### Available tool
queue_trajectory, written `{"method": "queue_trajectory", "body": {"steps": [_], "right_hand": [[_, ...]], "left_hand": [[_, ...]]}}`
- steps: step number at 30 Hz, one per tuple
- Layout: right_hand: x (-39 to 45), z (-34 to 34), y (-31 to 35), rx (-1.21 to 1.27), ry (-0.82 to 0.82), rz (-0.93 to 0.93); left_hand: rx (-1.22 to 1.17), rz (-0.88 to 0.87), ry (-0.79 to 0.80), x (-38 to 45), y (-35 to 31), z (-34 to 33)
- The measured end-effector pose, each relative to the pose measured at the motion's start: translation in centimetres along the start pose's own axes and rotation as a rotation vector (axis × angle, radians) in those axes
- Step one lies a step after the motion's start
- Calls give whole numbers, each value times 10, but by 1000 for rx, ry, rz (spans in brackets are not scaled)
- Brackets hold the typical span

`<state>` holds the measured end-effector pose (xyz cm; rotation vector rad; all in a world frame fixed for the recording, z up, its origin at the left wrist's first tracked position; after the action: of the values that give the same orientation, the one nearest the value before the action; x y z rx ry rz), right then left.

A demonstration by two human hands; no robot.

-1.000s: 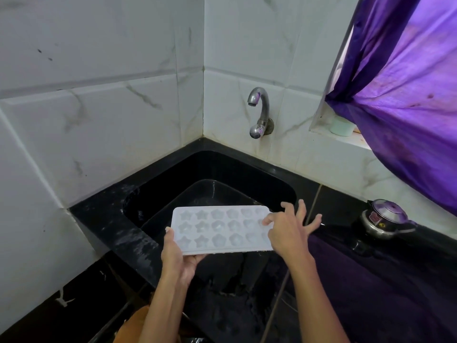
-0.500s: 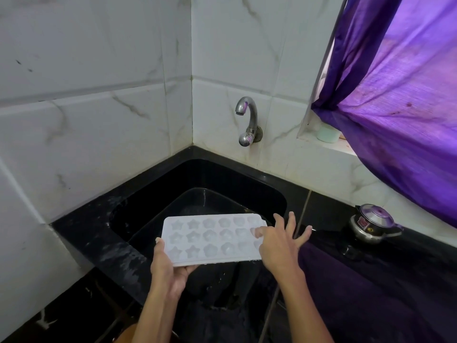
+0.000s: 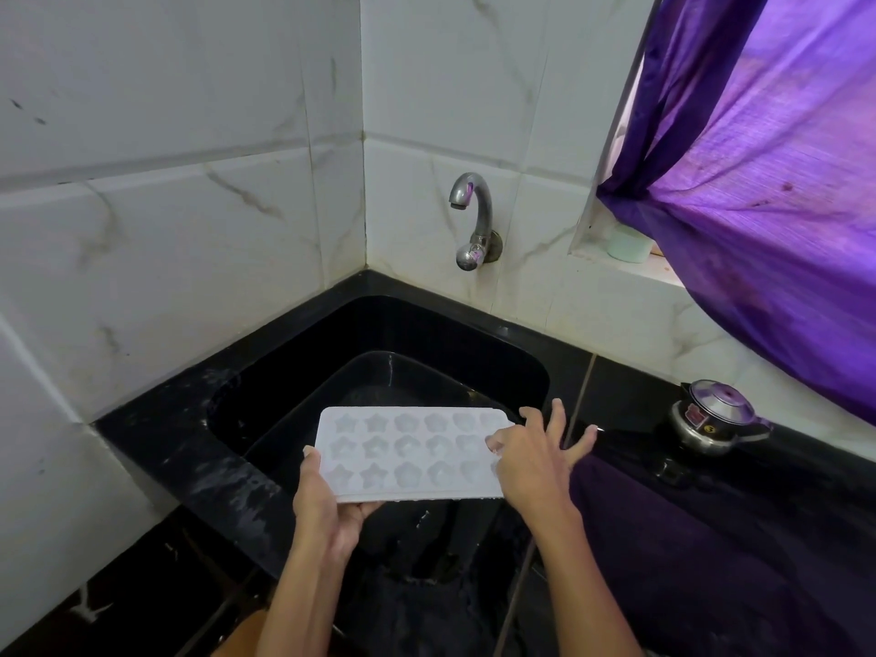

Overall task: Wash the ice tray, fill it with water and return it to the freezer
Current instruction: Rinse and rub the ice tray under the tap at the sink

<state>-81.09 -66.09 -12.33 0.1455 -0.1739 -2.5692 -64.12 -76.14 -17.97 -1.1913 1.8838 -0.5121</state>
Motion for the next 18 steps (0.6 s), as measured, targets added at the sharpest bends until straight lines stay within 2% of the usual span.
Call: {"method": "queue_trajectory", "body": {"steps": [8, 13, 18], "right_hand": [[0, -1, 2, 131, -86, 67], [-7, -5, 8, 70, -44, 138], [-12, -3, 7, 28, -28, 127]], "left_hand": [[12, 10, -9, 0, 1, -2], [6, 3, 12, -5, 2, -7], [5, 2, 19, -8, 1, -8]]}}
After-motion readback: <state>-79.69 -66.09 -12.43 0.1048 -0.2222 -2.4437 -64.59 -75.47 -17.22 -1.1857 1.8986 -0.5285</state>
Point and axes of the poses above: each hand's wrist, its own x-axis towards the middle knuckle, its own z-axis out of the back of the hand, y = z × x, the point moved 2 cm from there along x, towards the middle knuckle, and after that the axes turned 11 degrees about -z, right-handed, at the moved point
